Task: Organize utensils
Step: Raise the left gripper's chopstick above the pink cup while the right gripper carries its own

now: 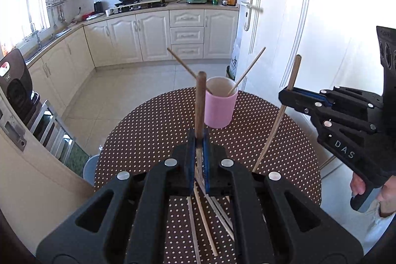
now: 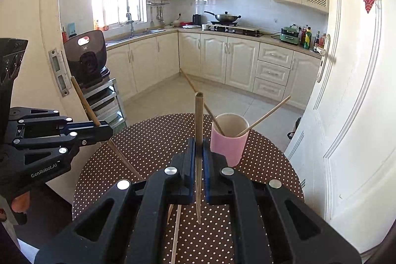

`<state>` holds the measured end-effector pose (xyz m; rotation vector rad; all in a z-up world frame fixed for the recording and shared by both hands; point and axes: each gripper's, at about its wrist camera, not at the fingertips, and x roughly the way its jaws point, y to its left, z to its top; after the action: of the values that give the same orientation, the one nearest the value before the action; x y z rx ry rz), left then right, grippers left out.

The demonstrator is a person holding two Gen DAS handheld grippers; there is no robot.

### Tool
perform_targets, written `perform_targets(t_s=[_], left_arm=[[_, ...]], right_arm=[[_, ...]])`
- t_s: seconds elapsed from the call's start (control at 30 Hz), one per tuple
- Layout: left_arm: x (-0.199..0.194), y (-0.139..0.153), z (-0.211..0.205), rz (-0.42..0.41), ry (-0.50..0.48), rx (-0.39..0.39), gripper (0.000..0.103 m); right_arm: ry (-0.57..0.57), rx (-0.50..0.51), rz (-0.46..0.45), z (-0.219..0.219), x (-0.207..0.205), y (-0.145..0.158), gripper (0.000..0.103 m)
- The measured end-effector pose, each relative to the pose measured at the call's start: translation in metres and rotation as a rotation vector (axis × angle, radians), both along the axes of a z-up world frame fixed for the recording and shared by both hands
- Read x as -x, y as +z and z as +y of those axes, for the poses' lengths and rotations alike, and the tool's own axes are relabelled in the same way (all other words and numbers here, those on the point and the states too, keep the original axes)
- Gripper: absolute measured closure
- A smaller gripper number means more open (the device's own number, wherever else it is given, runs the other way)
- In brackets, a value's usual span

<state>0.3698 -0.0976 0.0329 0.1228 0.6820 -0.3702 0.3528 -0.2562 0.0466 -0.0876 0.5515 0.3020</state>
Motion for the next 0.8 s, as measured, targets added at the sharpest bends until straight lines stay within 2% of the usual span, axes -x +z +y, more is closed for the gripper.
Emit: perform_targets(t_s=[0.5,0.63,0.8], left_arm=[[-0.036,0.030,-0.020,-0.160,-0.001,0.183,0.098],[-0.048,0.038,-0.023,-0.227,0.028,0.247,0.098],[-0.063,0.038,-0.026,-0.281,0.068,0.292,0.098]], right_arm=[[-0.101,-0.088,-0.219,-0.030,-0.023,0.041,0.099],[-0.122,-0.100,-0.292,-0.030,-0.028,0.048,0.099],[-0.130,-0.125,-0.341,-0.035,-0.041,0.050,0.099]])
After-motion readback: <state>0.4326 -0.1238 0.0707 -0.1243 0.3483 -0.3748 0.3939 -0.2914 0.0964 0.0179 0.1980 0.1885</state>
